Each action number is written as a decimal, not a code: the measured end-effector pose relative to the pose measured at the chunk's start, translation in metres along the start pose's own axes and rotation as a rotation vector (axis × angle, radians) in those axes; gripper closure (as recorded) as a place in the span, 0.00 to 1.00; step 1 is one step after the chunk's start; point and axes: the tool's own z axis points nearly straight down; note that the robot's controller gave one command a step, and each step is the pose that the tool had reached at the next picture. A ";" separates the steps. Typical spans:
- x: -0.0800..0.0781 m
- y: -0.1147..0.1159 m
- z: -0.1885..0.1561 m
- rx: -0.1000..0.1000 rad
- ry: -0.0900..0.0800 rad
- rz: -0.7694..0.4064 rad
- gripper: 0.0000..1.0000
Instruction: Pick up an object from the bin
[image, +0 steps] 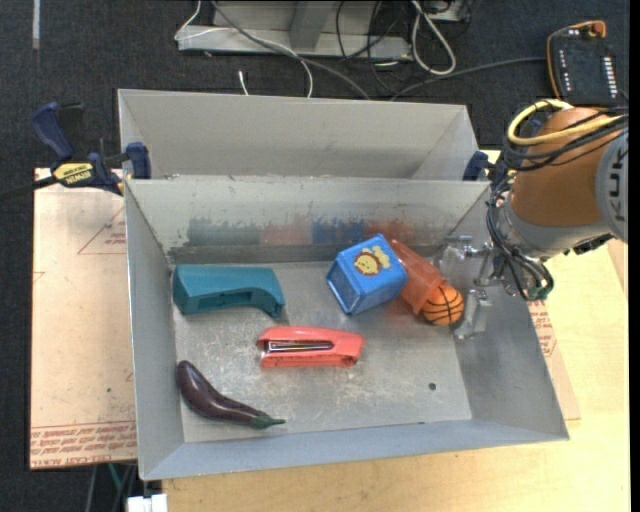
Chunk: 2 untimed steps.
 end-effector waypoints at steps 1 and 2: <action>-0.002 0.001 -0.004 0.001 -0.007 -0.004 0.00; -0.013 -0.001 0.075 0.000 -0.006 0.116 0.00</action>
Offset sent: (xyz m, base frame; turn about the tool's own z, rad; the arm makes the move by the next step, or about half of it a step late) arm 0.0120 -0.0020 -0.0738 0.1171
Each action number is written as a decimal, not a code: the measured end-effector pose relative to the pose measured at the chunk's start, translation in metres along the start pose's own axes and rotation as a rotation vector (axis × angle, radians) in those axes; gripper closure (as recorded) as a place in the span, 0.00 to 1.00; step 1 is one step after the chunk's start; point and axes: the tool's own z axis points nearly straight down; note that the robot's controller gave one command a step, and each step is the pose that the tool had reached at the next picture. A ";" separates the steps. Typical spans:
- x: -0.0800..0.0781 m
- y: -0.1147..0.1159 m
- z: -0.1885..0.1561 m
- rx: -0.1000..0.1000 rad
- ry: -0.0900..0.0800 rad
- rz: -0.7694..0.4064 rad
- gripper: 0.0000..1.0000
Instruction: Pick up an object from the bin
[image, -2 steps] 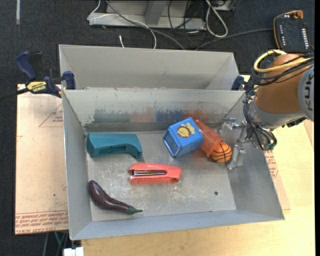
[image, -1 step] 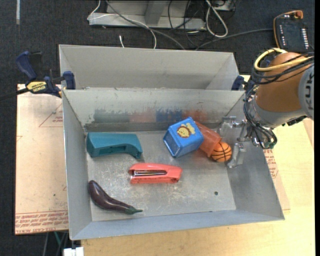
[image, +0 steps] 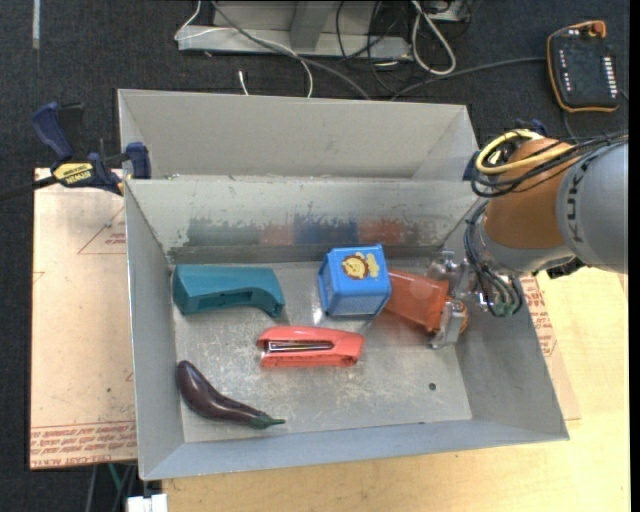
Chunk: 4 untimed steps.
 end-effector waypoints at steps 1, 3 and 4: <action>-0.010 0.003 -0.001 0.000 -0.009 0.065 0.00; -0.009 0.003 -0.001 -0.001 -0.011 0.051 0.00; -0.004 0.002 -0.002 -0.001 -0.008 0.011 1.00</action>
Offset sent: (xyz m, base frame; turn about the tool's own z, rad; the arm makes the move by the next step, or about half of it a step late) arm 0.0014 -0.0001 0.0008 0.0074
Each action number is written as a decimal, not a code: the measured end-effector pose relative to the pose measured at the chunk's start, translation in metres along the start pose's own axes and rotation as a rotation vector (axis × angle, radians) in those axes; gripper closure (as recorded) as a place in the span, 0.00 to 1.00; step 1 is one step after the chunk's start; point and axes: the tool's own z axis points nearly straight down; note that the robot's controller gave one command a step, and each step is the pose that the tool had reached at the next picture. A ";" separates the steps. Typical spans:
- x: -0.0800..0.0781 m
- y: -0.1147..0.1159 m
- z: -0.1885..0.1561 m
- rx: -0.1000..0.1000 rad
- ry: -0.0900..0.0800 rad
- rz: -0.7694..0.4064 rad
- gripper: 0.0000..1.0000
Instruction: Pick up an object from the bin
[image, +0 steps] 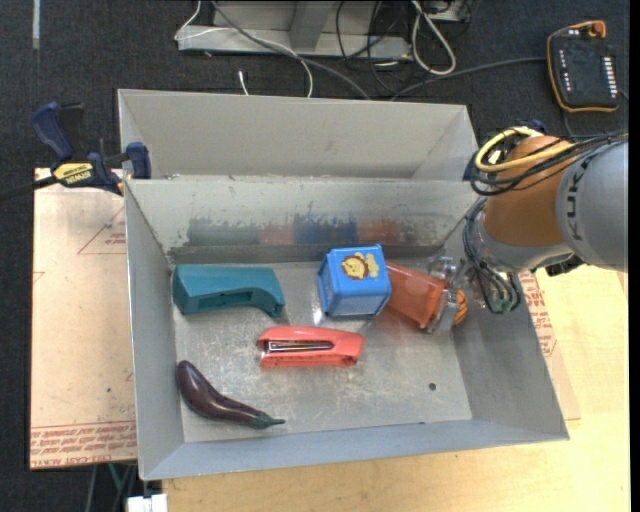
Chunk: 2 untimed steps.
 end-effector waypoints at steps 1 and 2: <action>0.000 0.000 0.000 0.000 0.000 0.000 1.00; 0.000 0.000 -0.001 0.000 -0.001 -0.001 1.00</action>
Offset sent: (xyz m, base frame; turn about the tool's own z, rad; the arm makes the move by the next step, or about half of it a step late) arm -0.0001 -0.0002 0.0020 -0.0003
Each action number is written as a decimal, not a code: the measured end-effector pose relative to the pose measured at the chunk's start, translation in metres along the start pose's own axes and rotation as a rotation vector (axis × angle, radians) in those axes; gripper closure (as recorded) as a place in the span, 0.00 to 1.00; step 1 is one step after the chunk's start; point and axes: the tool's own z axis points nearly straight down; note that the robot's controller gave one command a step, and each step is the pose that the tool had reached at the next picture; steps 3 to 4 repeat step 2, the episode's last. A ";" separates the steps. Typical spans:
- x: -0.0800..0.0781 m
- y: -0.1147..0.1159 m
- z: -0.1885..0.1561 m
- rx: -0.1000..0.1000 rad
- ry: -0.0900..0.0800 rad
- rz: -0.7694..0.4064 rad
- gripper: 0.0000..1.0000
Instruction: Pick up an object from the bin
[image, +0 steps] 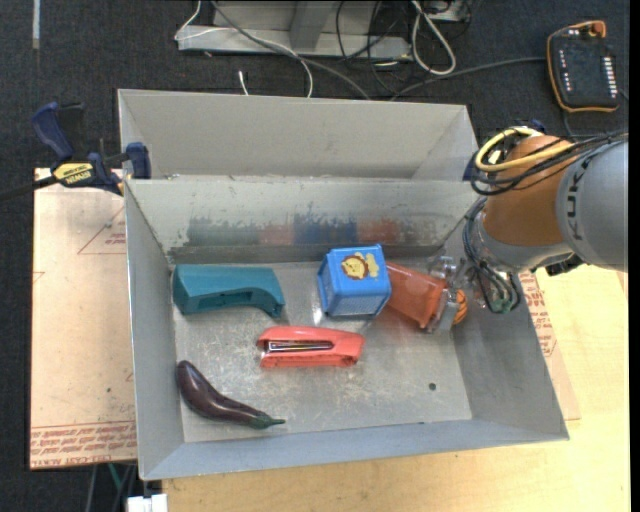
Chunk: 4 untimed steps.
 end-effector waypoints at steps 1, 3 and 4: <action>0.003 0.001 -0.016 -0.001 0.012 0.000 1.00; 0.001 0.000 -0.058 -0.001 0.007 0.000 1.00; 0.001 0.000 -0.058 -0.001 0.007 0.000 1.00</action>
Offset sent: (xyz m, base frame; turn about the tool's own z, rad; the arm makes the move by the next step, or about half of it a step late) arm -0.0016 0.0004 0.1155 -0.0003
